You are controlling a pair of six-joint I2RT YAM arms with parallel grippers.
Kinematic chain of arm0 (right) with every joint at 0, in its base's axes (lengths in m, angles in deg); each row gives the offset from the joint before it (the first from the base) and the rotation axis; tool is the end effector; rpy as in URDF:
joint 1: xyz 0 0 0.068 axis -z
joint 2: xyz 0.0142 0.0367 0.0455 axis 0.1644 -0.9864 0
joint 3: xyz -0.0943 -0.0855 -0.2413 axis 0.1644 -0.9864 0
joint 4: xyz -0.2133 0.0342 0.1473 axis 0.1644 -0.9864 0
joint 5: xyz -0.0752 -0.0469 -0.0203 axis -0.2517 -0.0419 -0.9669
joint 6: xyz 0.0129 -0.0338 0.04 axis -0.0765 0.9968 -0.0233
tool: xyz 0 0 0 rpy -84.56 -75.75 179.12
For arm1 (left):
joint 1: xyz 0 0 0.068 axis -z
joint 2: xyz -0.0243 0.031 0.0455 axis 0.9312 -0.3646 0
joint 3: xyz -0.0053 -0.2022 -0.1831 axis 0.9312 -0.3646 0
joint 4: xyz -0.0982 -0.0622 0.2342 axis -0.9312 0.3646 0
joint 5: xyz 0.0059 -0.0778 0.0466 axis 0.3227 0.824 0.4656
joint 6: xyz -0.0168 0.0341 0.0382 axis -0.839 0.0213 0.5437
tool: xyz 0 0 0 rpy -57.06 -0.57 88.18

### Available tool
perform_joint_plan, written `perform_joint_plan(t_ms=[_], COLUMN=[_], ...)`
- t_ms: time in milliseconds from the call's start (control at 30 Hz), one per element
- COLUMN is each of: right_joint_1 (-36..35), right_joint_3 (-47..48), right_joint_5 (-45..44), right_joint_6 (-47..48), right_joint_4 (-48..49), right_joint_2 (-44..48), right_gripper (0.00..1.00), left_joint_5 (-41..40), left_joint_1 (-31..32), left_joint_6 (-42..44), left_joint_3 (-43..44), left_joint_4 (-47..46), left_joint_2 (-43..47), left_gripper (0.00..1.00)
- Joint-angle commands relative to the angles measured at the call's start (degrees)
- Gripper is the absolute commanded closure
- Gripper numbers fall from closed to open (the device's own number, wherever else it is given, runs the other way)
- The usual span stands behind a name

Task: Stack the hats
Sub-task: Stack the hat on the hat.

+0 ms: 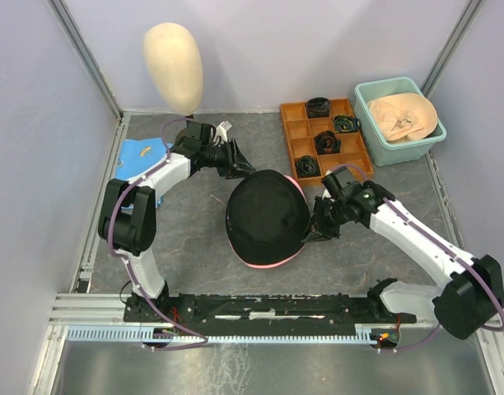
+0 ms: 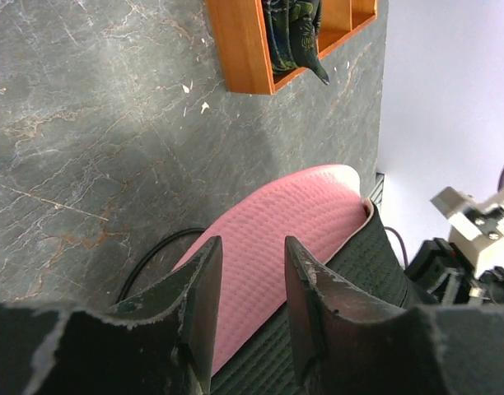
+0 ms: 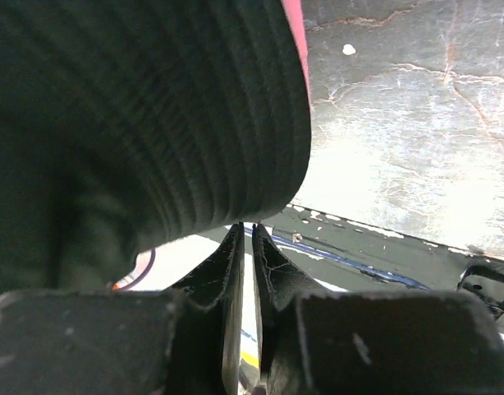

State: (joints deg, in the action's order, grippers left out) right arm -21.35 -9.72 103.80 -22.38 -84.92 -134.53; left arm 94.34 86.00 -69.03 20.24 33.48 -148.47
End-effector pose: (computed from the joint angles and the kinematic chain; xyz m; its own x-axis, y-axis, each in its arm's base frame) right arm 0.1853 0.1240 0.2624 -0.9564 0.2884 -0.0458 0.2224 0.8210 0.5259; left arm 0.3752 -0.1425 0.2281 -0.9374 -0.1627 -0.3080 0.1630 0.5764 -0.8008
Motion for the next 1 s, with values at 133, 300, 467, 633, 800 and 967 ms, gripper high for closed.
perform_joint_plan(t_ms=[133,300,467,633,800,967], right_joint_1=[-0.72,0.49,4.47,10.03,11.56,11.61], right_joint_3=[3.63,7.55,9.82,13.36,17.56,21.32], right_joint_5=[-2.60,-3.65,-3.35,-2.74,-1.43,-0.75], right_joint_6=[1.03,3.09,5.79,9.58,11.40,12.14], right_joint_4=[2.86,2.76,2.46,1.02,1.07,1.57], right_joint_2=[-7.28,-10.91,-13.03,-14.85,-18.49,-21.78], right_gripper=[0.86,0.86,0.86,0.86,0.86,0.86], left_joint_5=[1.39,0.44,-0.75,-1.72,-3.13,-4.75], left_joint_1=[0.54,0.81,1.16,1.78,2.51,2.52], left_joint_6=[3.84,3.42,2.72,1.47,0.11,-1.87], left_joint_3=[-5.50,-12.70,-19.20,-24.84,-30.81,-37.71], left_joint_4=[-1.57,-2.97,-3.96,-4.60,-4.78,-3.77], left_joint_2=[3.39,7.28,11.64,16.42,21.35,27.85], left_gripper=[0.59,0.60,0.61,0.62,0.63,0.63])
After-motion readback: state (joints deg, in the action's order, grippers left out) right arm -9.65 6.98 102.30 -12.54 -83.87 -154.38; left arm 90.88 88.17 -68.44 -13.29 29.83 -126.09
